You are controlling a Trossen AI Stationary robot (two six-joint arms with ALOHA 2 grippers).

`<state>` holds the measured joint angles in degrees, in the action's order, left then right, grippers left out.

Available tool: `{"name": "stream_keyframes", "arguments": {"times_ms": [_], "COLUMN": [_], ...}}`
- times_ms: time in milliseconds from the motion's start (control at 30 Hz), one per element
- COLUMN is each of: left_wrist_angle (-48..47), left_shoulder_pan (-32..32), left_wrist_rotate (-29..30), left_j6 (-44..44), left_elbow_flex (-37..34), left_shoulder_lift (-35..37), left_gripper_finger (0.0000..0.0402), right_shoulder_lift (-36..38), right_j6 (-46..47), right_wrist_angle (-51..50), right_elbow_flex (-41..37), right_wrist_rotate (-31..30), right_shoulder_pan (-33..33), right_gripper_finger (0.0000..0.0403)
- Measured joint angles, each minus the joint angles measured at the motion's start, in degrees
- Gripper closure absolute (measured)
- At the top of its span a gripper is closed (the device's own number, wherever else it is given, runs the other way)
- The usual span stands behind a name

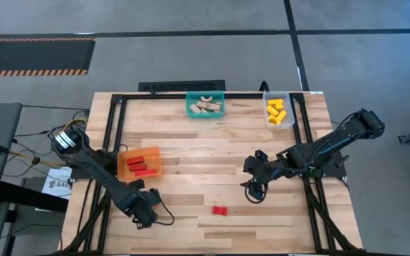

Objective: Sort & place blocks by color
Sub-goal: Put the red block into the transparent orange bin

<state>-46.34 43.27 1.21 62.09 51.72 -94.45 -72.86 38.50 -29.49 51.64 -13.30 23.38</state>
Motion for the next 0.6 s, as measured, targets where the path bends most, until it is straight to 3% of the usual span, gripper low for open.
{"name": "stream_keyframes", "arguments": {"times_ms": [100, 267, 433, 500, 600], "left_wrist_angle": [0.74, -0.57, -18.21, -26.19, -30.29], "left_shoulder_pan": [-2.24, -7.68, -15.95, -19.99, -25.98], "left_wrist_rotate": [1.91, 11.60, 23.17, 23.23, 16.16], "left_j6": [-4.93, -10.85, -1.51, 3.73, 3.46], "left_elbow_flex": [2.74, 7.07, 7.81, 7.81, 6.00], "left_shoulder_lift": [3.98, 15.05, 26.12, 28.87, 30.48], "left_gripper_finger": [0.0302, 0.0302, 0.0302, 0.0302, 0.0302], "right_shoulder_lift": [0.00, 0.00, 0.00, 0.00, 0.00], "right_j6": [-0.66, -1.05, -1.05, -1.05, -1.15], "right_wrist_angle": [0.02, 0.12, 2.28, 4.14, 6.37], "right_elbow_flex": [0.00, 0.00, -0.02, -0.02, -0.02], "right_wrist_rotate": [0.02, 0.00, -0.08, -0.11, -0.15], "right_shoulder_pan": [0.00, 0.00, 0.00, -0.02, -0.02], "right_gripper_finger": [0.0098, 0.0098, 0.0098, 0.0098, 0.0098]}}
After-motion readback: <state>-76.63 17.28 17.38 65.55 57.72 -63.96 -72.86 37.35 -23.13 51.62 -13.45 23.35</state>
